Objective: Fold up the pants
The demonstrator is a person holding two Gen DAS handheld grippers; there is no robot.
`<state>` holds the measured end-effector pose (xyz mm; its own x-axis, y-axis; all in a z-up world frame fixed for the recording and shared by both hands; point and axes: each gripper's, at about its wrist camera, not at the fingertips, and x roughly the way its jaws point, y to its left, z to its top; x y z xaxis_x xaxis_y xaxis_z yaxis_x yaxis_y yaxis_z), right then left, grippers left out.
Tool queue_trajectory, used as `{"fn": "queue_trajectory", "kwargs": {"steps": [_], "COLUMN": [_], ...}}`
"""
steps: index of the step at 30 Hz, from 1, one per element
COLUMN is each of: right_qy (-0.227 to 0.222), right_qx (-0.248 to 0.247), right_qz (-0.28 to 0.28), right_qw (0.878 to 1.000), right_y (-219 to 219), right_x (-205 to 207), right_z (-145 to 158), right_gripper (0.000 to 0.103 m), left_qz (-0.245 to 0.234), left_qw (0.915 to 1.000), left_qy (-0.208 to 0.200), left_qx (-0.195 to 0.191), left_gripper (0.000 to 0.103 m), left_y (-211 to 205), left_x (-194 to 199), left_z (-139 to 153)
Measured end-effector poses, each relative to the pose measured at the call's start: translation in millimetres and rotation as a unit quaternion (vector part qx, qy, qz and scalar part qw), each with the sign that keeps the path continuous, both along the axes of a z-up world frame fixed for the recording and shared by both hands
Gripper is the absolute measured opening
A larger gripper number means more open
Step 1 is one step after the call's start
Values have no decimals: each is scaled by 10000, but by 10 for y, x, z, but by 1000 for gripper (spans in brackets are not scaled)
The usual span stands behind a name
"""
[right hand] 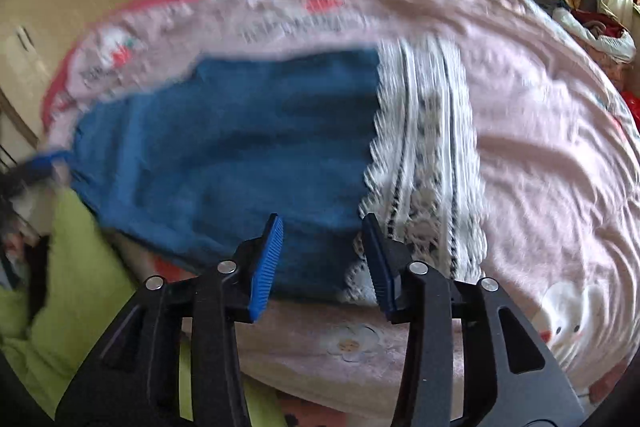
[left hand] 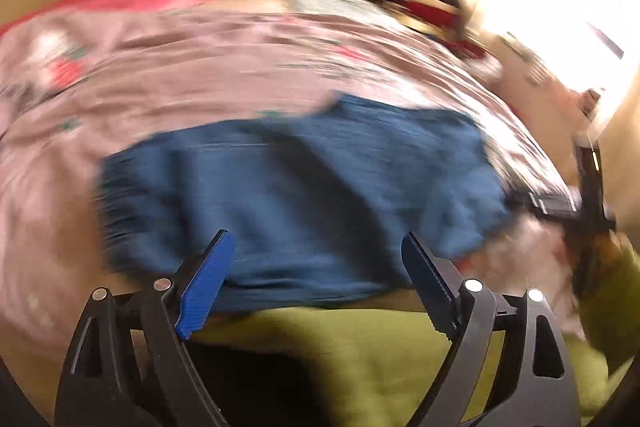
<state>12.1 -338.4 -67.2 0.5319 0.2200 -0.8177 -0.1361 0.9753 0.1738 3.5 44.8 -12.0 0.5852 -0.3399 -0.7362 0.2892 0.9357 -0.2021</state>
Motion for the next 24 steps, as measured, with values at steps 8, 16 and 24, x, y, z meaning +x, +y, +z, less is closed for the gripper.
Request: {"fn": "queue_trajectory", "kwargs": {"steps": [8, 16, 24], "right_qy": [-66, -55, -89], "right_qx": [190, 249, 217], "right_qz": [-19, 5, 2], "right_qw": [9998, 9997, 9997], "right_y": [-72, -84, -63], "right_x": [-43, -58, -80], "right_z": [-42, -38, -64], "right_gripper": [35, 35, 35], "left_qz": [1327, 1559, 1645], "left_qw": [9870, 9858, 9843], "left_qy": [560, 259, 380], "left_qx": [-713, -561, -517], "left_gripper": [88, 43, 54], "left_y": [736, 768, 891], "left_x": [328, 360, 406], "left_z": [-335, -357, -533]}}
